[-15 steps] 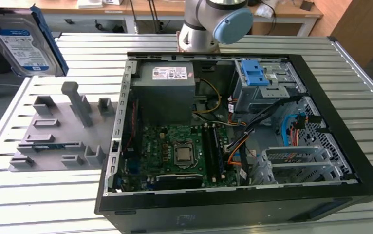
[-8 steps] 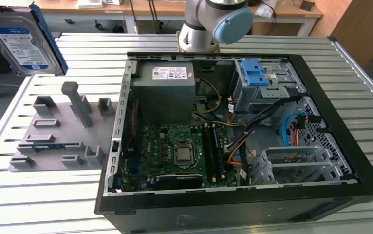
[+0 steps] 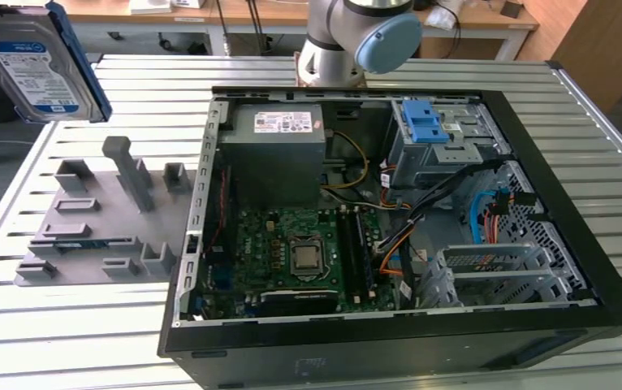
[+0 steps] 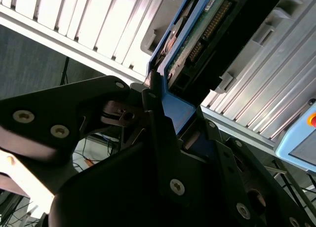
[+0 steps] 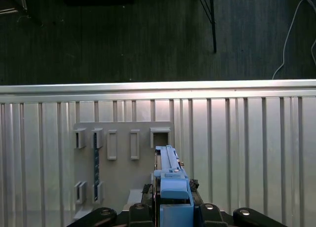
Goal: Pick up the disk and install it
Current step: 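Pick up the disk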
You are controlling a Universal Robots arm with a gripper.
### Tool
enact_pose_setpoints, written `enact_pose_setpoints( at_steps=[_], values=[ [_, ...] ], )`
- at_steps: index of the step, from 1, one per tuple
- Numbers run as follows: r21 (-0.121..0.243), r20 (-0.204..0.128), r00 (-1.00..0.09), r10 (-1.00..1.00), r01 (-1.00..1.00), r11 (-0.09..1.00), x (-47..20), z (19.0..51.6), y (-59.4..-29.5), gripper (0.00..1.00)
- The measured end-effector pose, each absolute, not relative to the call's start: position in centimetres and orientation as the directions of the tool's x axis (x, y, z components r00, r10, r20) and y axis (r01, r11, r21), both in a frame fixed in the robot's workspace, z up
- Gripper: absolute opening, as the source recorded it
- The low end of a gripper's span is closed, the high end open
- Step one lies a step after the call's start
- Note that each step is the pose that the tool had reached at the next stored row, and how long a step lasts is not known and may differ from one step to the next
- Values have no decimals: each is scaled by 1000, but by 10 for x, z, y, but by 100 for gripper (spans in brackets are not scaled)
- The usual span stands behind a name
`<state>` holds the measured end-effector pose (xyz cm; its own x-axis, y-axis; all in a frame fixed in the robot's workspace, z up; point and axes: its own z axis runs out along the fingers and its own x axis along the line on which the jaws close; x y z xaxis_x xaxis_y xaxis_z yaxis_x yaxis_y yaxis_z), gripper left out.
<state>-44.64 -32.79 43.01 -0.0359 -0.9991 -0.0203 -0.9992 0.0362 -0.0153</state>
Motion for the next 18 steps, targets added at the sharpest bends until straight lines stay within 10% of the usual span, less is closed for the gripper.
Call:
enact_pose_setpoints(
  at_steps=[18],
  values=[
    [-16,-20,-36,-999,-999,36,-446,444,-328,36]
  ],
)
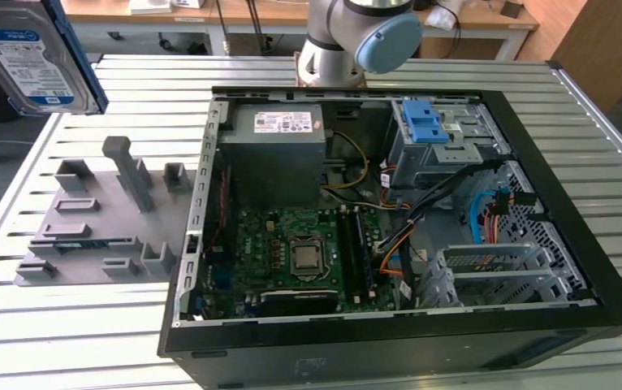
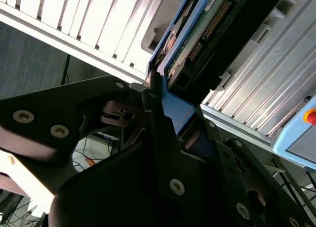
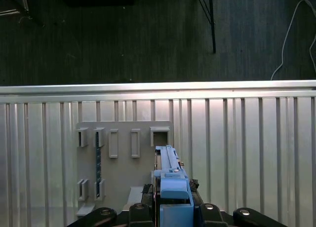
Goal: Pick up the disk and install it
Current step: 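Pick up the disk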
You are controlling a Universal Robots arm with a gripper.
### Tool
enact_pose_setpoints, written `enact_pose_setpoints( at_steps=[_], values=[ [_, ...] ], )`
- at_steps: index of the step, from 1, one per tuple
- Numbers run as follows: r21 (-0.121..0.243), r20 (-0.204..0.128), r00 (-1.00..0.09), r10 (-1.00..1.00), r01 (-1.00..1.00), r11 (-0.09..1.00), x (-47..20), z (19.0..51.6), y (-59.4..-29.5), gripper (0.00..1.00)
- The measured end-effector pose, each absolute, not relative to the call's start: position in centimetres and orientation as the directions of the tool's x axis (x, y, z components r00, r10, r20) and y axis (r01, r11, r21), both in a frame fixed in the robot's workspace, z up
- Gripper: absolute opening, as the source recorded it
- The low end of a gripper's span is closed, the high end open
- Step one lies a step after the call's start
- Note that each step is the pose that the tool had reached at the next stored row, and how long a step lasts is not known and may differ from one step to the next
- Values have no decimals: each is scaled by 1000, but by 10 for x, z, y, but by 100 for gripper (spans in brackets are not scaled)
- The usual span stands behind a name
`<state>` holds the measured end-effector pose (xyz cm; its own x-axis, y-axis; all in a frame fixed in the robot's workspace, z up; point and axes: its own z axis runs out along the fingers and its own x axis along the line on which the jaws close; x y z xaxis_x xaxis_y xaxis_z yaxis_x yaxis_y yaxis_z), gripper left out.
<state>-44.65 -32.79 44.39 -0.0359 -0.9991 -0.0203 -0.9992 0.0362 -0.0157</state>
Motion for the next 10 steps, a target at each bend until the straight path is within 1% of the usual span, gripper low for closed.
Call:
enact_pose_setpoints(
  at_steps=[10],
  values=[
    [-16,-20,-36,-999,-999,36,-446,452,-328,36]
  ],
)
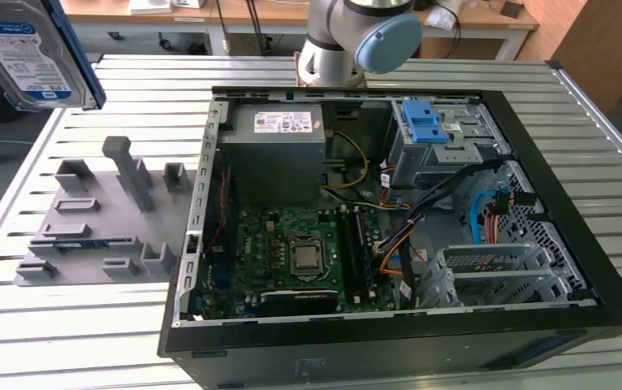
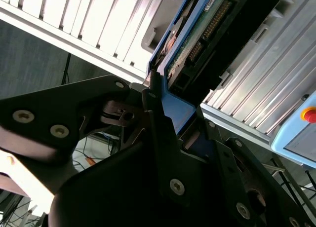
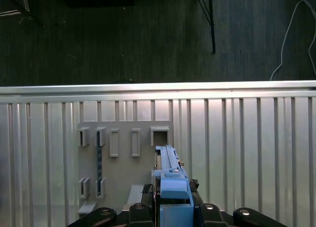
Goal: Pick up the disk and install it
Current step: 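Pick up the disk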
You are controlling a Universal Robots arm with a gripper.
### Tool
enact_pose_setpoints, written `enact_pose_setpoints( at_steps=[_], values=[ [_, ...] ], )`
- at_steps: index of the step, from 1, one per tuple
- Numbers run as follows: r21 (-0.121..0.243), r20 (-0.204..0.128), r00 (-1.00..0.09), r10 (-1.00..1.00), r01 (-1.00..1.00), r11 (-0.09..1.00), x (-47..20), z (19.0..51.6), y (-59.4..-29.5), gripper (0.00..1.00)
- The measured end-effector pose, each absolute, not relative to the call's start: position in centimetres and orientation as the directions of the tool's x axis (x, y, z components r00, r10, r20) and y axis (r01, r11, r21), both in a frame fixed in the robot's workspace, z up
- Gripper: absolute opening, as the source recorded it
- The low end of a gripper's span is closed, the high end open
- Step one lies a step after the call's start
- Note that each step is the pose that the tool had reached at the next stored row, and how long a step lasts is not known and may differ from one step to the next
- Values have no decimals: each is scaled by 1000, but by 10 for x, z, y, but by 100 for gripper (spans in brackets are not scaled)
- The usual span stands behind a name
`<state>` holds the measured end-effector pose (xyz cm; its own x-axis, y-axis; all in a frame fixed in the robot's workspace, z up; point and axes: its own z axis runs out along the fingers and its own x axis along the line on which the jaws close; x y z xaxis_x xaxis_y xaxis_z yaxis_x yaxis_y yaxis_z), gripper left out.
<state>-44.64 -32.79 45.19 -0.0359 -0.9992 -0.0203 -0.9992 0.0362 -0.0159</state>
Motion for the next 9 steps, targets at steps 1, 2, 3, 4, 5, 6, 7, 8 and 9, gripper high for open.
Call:
enact_pose_setpoints(
  at_steps=[1,2,3,4,5,6,7,8,9],
  values=[
    [-16,-20,-36,-999,-999,36,-446,453,-328,36],
    [-16,-20,-36,-999,-999,36,-446,454,-328,36],
    [-16,-20,-36,-999,-999,36,-446,455,-328,36],
    [-16,-20,-36,-999,-999,36,-446,456,-328,36],
    [-16,-20,-36,-999,-999,36,-446,457,-328,36],
    [-16,-20,-36,-999,-999,36,-446,462,-328,36],
    [-16,-20,-36,-999,-999,36,-446,463,-328,36],
    [-16,-20,-36,-999,-999,36,-446,464,-328,36],
    [-16,-20,-36,-999,-999,36,-446,465,-328,36]
  ],
)
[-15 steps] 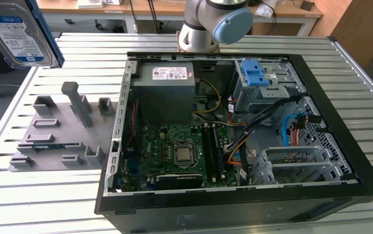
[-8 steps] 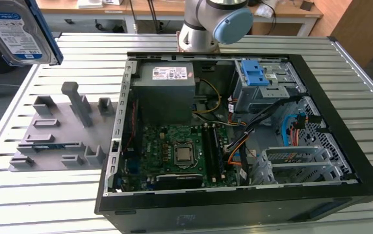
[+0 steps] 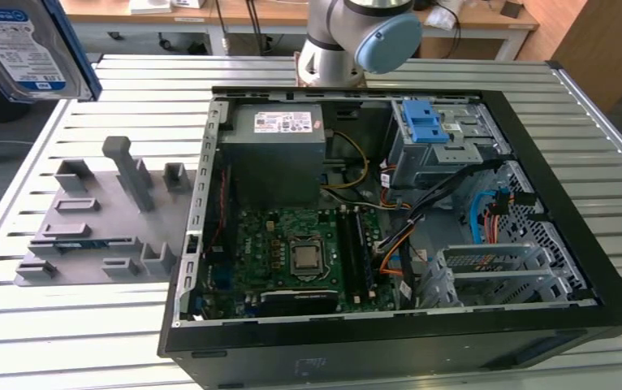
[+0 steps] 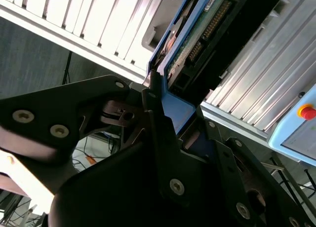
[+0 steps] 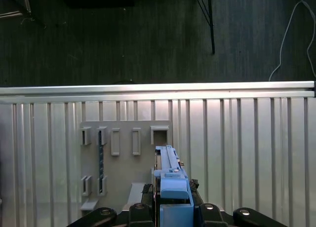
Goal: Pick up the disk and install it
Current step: 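Pick up the disk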
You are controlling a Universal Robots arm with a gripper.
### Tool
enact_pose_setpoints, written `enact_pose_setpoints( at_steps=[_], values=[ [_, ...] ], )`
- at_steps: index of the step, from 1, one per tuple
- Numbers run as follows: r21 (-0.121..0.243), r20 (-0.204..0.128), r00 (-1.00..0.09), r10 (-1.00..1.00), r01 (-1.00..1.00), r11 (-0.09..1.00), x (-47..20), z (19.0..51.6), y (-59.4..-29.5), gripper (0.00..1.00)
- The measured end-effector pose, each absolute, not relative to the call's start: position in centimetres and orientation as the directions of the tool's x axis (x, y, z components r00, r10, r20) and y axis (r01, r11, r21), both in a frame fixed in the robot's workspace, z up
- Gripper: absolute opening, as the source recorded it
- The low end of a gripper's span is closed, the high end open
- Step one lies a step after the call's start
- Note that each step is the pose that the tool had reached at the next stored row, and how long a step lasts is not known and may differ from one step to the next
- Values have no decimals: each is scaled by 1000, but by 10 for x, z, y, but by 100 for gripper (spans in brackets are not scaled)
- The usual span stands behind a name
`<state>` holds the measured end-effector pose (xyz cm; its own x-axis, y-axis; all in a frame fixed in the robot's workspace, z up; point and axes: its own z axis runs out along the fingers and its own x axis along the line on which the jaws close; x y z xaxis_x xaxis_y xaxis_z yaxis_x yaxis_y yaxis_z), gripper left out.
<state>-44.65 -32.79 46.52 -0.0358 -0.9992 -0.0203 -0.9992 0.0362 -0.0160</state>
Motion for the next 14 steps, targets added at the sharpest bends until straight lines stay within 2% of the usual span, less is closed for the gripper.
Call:
enact_pose_setpoints(
  at_steps=[14],
  values=[
    [-16,-20,-36,-999,-999,36,-446,471,-328,36]
  ],
)
